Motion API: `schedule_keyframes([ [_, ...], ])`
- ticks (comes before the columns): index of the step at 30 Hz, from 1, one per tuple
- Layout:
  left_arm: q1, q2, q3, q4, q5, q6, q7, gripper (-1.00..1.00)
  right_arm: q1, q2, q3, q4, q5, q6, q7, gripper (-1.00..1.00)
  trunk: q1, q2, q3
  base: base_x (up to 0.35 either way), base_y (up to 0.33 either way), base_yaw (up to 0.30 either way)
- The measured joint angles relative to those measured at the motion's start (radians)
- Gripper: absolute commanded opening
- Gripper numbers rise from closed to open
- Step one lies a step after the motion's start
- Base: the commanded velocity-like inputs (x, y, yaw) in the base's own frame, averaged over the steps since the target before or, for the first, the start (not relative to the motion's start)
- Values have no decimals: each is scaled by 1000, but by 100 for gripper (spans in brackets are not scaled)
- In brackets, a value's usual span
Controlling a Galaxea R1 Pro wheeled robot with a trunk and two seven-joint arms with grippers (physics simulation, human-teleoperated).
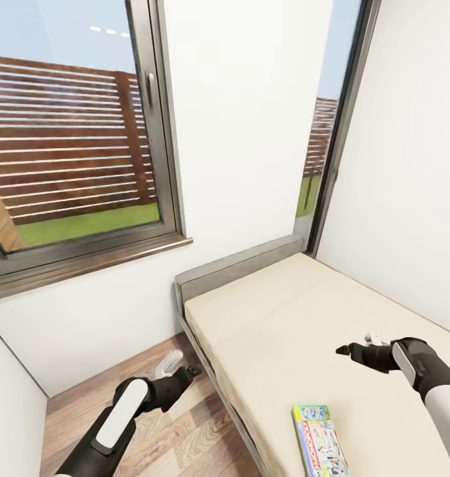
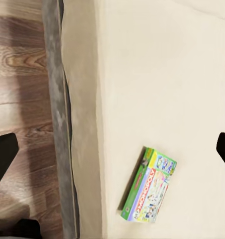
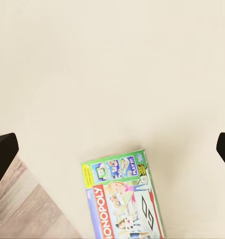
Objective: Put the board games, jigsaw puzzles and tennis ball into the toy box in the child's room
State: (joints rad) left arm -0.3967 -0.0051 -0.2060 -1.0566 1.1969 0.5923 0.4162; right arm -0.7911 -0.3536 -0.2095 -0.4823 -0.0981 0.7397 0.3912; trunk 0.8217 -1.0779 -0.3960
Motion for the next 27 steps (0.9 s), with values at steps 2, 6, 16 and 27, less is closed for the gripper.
schedule_keyframes([
  [2, -6, 0, 0, 19, 0, -1, 0, 100, -1, 0, -1, 3, 0, 37, 1, 100, 8, -14, -6, 0, 0, 0],
  [6, -20, 0, 2, 64, 2, -1, 0, 100, 0, 0, -2, 4, -4, 142, 4, 100, 23, -42, -19, 0, 0, 0],
  [16, -51, -2, 0, 149, 55, 2, -2, 100, 30, -11, 3, 14, -2, 299, 112, 100, 61, -112, -50, 0, 0, 0],
  [27, -56, -8, -5, 210, 78, 4, -8, 100, 67, -35, 10, 30, 4, 300, 217, 100, 104, -189, -85, 0, 0, 0],
])
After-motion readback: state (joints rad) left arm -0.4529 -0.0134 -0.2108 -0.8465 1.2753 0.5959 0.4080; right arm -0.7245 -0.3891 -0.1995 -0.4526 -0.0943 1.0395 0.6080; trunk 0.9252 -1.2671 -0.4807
